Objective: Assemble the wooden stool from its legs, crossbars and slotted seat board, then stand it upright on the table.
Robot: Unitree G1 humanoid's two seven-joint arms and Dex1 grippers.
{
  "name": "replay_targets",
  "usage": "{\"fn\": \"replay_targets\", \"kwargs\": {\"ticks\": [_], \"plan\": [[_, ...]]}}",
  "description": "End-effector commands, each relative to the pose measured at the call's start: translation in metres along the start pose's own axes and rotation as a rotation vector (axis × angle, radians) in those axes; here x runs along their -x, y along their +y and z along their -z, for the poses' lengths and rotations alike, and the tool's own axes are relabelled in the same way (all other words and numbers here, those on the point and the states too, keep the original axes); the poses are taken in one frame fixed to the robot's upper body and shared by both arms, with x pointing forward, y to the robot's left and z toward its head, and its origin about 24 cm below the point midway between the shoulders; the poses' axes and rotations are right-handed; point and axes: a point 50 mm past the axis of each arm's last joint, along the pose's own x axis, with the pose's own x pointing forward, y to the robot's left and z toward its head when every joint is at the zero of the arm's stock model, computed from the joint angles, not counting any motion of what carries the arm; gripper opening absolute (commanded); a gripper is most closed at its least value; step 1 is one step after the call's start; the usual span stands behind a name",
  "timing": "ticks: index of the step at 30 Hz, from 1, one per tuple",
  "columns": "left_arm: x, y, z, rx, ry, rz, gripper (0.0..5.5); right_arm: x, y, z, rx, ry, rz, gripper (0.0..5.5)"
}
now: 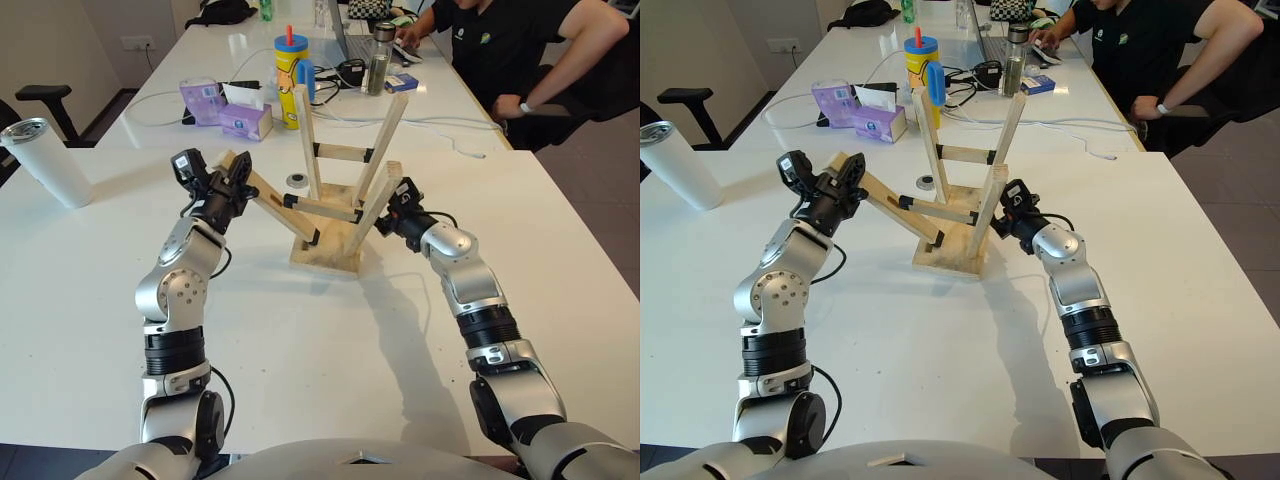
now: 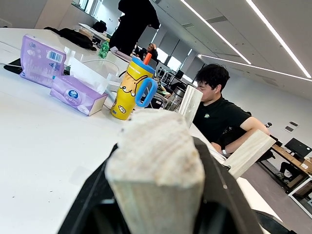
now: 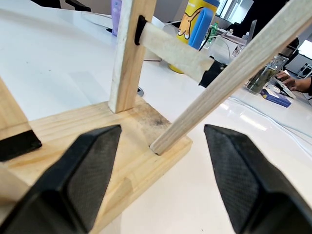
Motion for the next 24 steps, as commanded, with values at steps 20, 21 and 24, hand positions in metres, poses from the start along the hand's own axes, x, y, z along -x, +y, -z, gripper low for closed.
{"fn": "replay_targets", "kwargs": {"ticks": [20,21,24], "plan": [[0.021,-0.003,-0.009,-0.06,0.147,-0.031,1.03,0.004,-0.013,0.001,0.018,0.01,0.025,3.16],[0.02,-0.003,-0.011,-0.054,0.146,-0.024,1.03,0.004,-0.013,0.002,0.017,0.012,0.03,3.16],[0.018,-0.005,-0.012,-0.015,0.147,-0.008,1.03,0.006,-0.013,0.004,0.015,0.013,0.035,3.16]]}}
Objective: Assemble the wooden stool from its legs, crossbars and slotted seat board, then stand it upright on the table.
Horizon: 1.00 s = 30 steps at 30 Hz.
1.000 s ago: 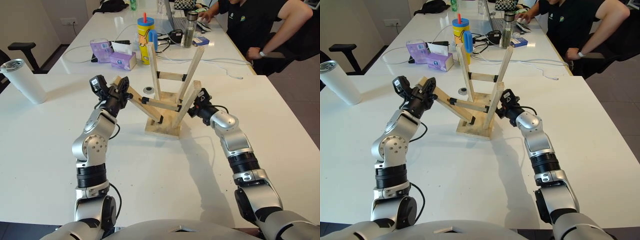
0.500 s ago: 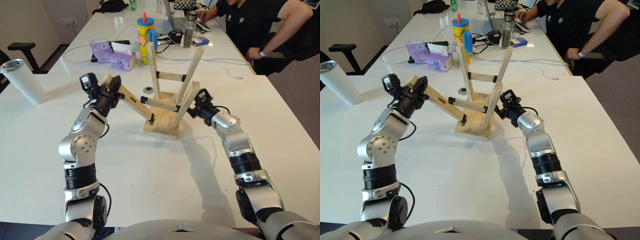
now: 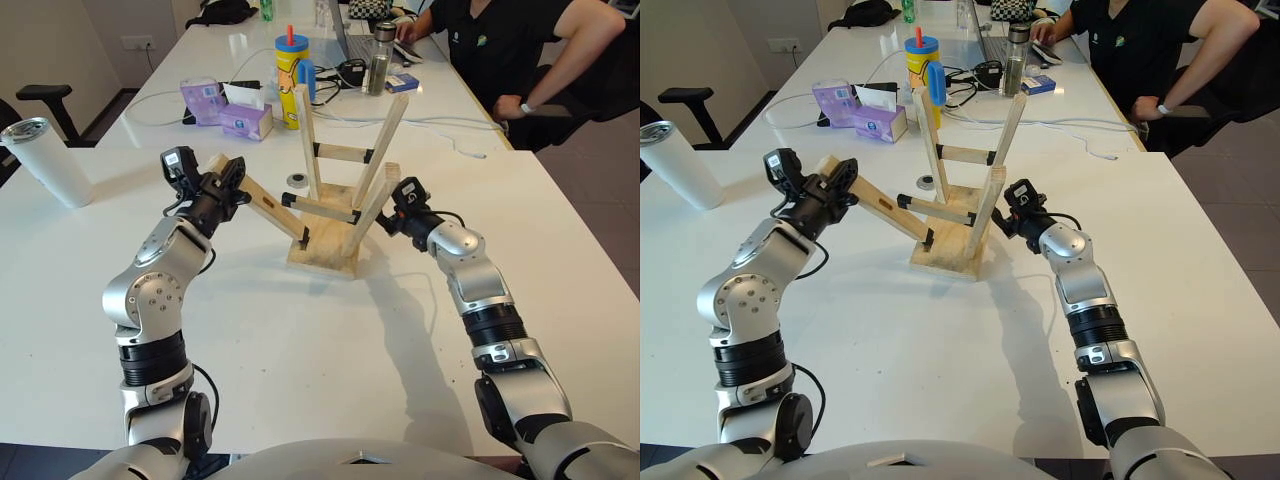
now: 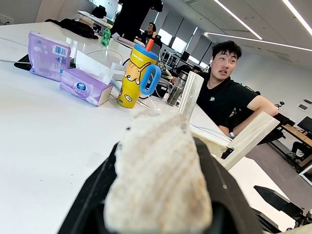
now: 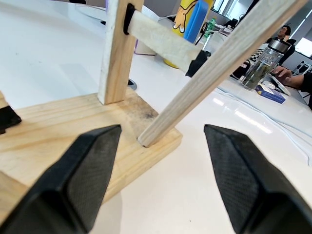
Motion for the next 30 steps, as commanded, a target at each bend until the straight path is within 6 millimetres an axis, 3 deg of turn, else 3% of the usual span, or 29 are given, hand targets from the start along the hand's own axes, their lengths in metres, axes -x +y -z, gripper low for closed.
{"fn": "replay_targets", "kwargs": {"ticks": [1,11,21,26,30], "plan": [[-0.001,0.001,0.002,0.037,0.033,0.004,1.03,0.003,-0.003,0.0,0.001,-0.008,0.02,3.16],[0.001,0.005,-0.02,0.014,-0.002,0.013,1.03,0.002,-0.004,-0.001,-0.003,-0.012,0.027,3.16],[-0.002,0.01,0.001,0.011,0.114,0.042,1.03,0.002,-0.002,0.0,-0.006,-0.008,0.025,3.16],[-0.002,0.007,-0.001,0.016,0.108,0.058,1.03,0.002,-0.003,-0.001,-0.002,-0.009,0.023,3.16],[-0.002,0.015,0.008,-0.024,0.161,0.025,1.03,0.002,-0.003,-0.001,-0.002,-0.008,0.024,3.16]]}}
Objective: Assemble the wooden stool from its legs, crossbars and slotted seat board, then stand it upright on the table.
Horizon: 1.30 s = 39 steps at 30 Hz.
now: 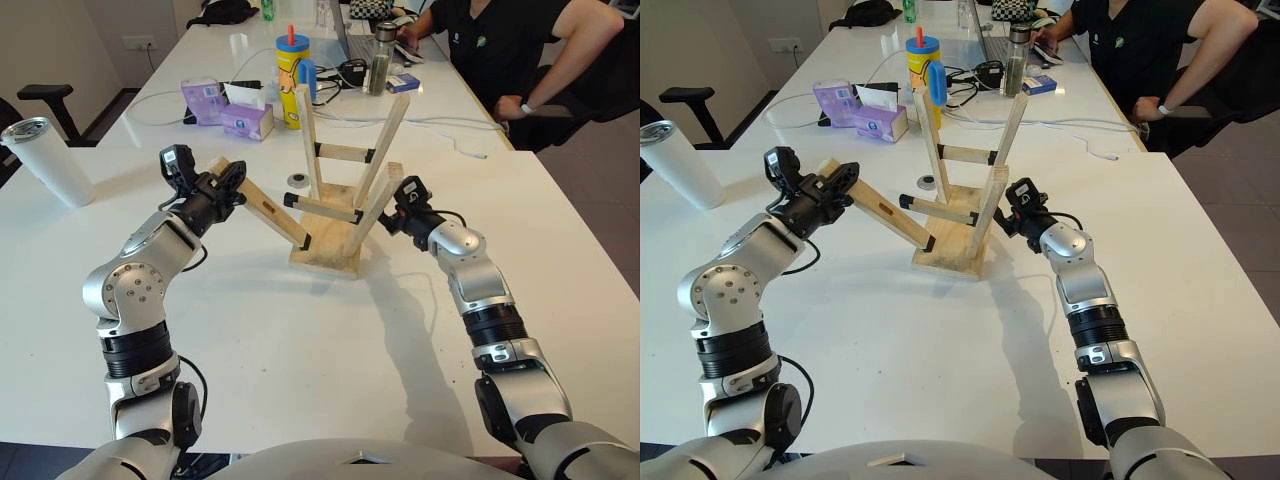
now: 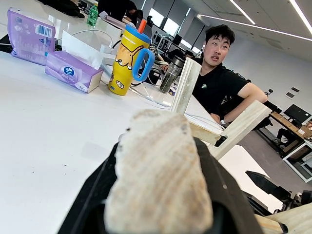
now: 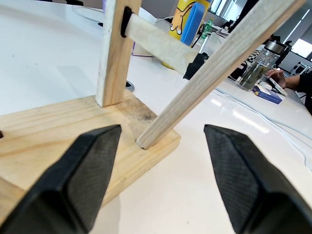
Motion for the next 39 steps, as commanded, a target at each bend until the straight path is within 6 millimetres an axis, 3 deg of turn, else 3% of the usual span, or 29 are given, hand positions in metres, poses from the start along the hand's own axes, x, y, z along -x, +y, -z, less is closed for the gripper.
{"fn": "replay_targets", "kwargs": {"ticks": [1,9,14,19,24,29,33,39], "plan": [[0.0,0.01,0.016,-0.043,0.095,-0.047,1.03,0.001,-0.002,0.0,-0.002,-0.004,0.01,3.16],[-0.005,-0.006,0.015,-0.16,0.093,-0.053,1.03,0.001,-0.001,-0.004,0.016,-0.026,0.001,3.16],[-0.006,0.007,0.014,-0.189,0.112,-0.112,1.03,0.006,0.009,-0.027,0.008,-0.167,-0.069,3.16],[-0.005,0.016,0.015,-0.223,0.175,-0.124,1.03,0.008,0.01,-0.035,0.014,-0.205,-0.067,3.16],[-0.015,0.014,0.01,-0.306,0.226,-0.058,1.03,0.013,0.005,-0.037,-0.015,-0.234,-0.027,3.16],[-0.024,0.016,0.011,-0.315,0.267,-0.021,1.03,0.026,-0.014,-0.046,-0.064,-0.311,0.016,3.16],[-0.03,0.023,0.011,-0.32,0.294,-0.019,1.03,0.039,-0.02,-0.064,-0.089,-0.393,-0.056,3.16],[-0.036,0.03,0.01,-0.313,0.316,-0.014,1.03,0.05,-0.002,-0.088,-0.141,-0.46,-0.254,3.16]]}}
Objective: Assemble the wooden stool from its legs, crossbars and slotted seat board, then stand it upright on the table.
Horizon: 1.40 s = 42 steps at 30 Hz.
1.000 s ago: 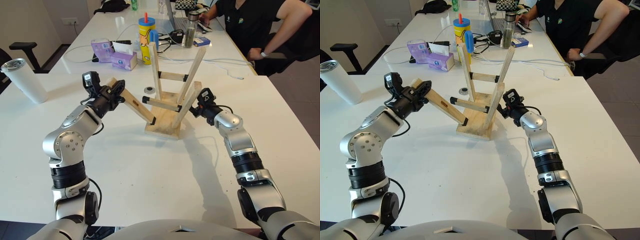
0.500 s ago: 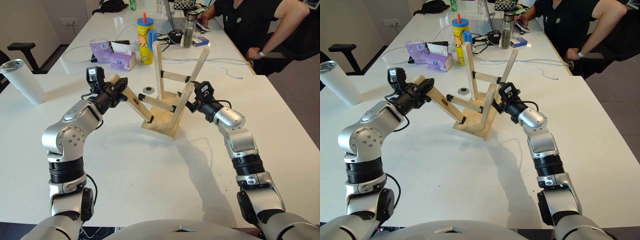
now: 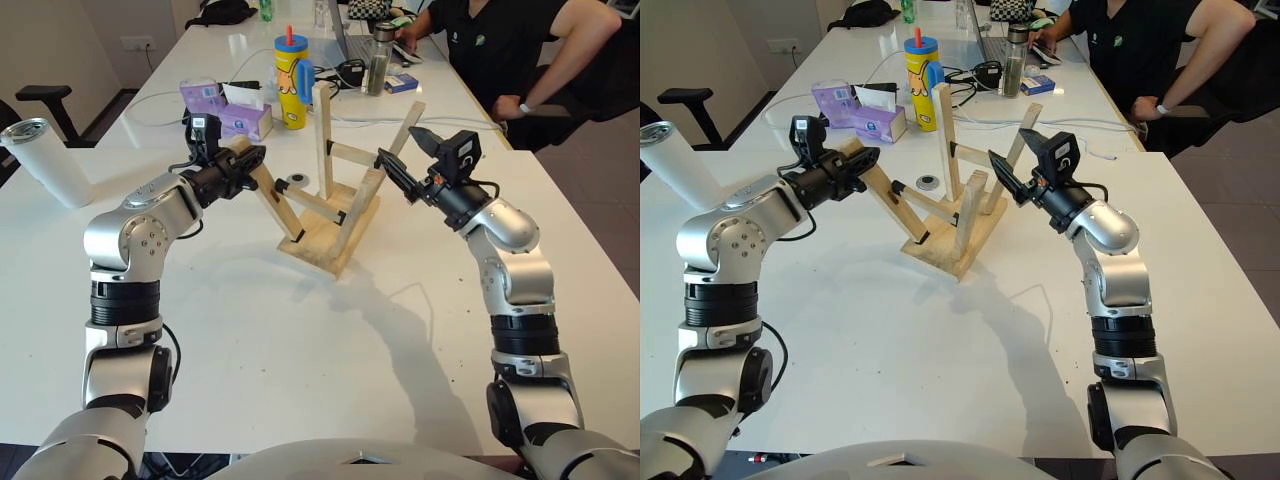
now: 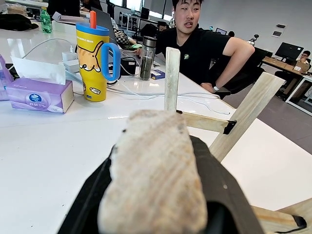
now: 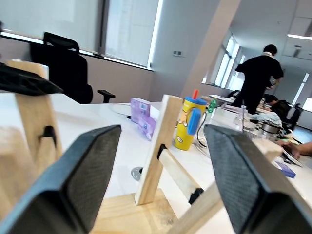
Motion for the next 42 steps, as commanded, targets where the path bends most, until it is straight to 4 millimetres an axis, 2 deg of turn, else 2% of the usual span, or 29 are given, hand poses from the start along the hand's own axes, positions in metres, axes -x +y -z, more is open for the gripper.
{"fn": "replay_targets", "kwargs": {"ticks": [1,4,7,10,13,18,22,26,36,42], "plan": [[0.003,0.024,0.037,-0.008,0.195,-0.128,1.03,0.0,0.015,-0.012,-0.068,-0.021,-0.108,3.16],[0.001,0.024,0.035,-0.02,0.191,-0.121,1.03,0.004,0.017,-0.015,-0.198,-0.028,-0.145,3.16],[0.001,0.023,0.034,-0.032,0.19,-0.114,1.03,0.007,0.01,-0.028,-0.344,-0.068,-0.185,3.65],[0.001,0.023,0.034,-0.036,0.19,-0.112,1.03,0.008,0.016,-0.036,-0.419,-0.052,-0.295,4.08],[0.0,0.023,0.034,-0.04,0.188,-0.109,1.03,0.012,0.028,-0.029,-0.441,0.032,-0.388,4.6],[-0.002,0.018,0.034,-0.056,0.187,-0.09,1.03,0.004,0.035,-0.01,-0.392,0.114,-0.347,4.63],[-0.004,0.017,0.034,-0.062,0.186,-0.084,1.03,-0.009,0.038,-0.011,-0.375,0.08,-0.315,4.63],[-0.005,0.017,0.035,-0.064,0.186,-0.081,1.03,-0.012,0.042,-0.01,-0.367,0.082,-0.333,4.07],[-0.009,0.02,0.033,-0.059,0.178,-0.077,1.03,-0.002,0.04,-0.001,-0.3,0.157,-0.376,2.39],[-0.013,0.029,0.035,-0.038,0.19,-0.082,1.03,0.003,0.043,0.006,-0.23,0.21,-0.446,2.16]]}}
